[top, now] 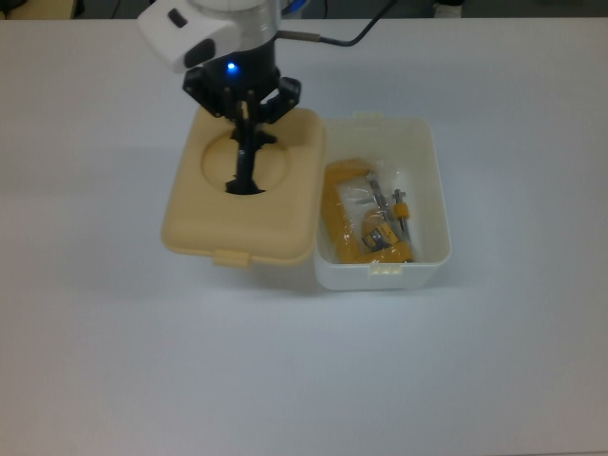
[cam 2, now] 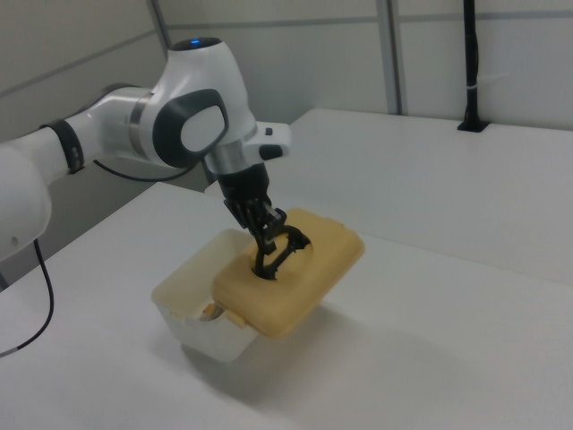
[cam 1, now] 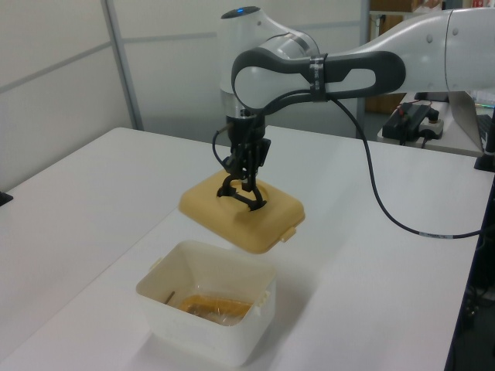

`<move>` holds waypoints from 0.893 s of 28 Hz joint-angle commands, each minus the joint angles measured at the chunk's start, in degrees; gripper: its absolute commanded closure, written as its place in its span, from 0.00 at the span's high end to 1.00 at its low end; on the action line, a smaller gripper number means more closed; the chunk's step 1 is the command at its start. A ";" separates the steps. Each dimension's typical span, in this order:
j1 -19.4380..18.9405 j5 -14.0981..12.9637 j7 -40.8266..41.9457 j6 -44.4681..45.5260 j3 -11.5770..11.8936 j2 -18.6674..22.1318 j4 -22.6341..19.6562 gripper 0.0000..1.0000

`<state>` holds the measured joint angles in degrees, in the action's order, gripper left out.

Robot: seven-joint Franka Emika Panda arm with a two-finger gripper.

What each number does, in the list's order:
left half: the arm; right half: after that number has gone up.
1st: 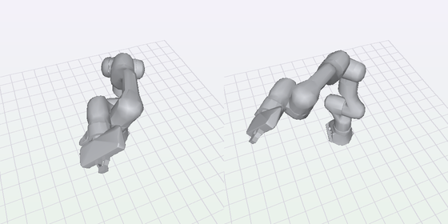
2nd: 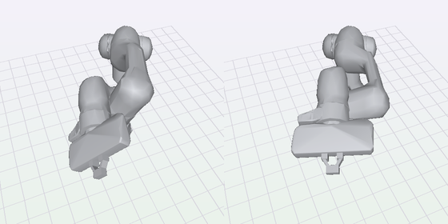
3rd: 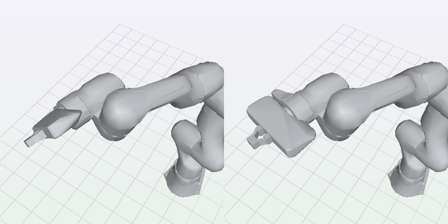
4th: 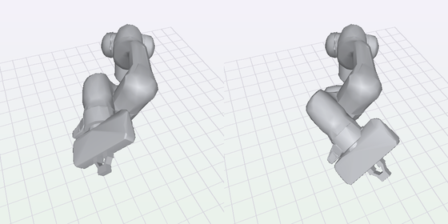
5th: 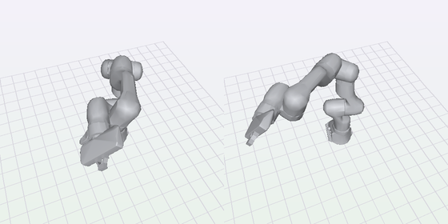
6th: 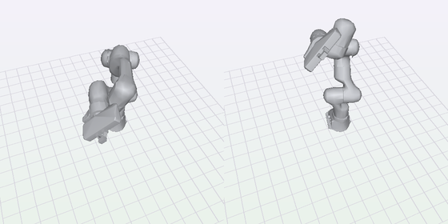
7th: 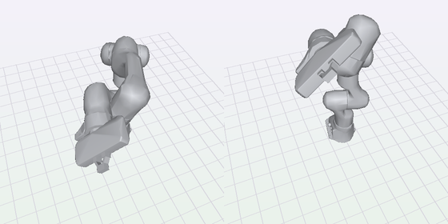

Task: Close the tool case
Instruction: 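Lift the beige lid and carry it over the white box, then lower the lid onto the box rim and press it down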

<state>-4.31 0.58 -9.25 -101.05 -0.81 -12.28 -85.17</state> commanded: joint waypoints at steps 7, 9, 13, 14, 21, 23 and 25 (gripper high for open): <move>-6.76 -1.20 -6.75 1.91 -1.12 0.15 0.61 0.00; -7.73 -1.28 -7.27 1.91 -1.30 0.15 0.61 0.00; -8.79 -1.29 -7.98 2.00 -1.30 0.06 0.61 0.00; -9.14 -1.28 -8.33 1.91 -1.30 -0.11 0.61 0.00; -9.32 -1.37 -9.12 1.91 -1.39 -0.55 0.53 0.00; -9.32 -1.20 -9.12 1.91 -1.91 -0.99 0.53 0.00; -9.32 -1.02 -9.21 1.91 -2.35 -1.43 0.53 0.00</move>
<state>-13.18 -0.02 -17.25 -100.73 -2.62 -13.14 -84.95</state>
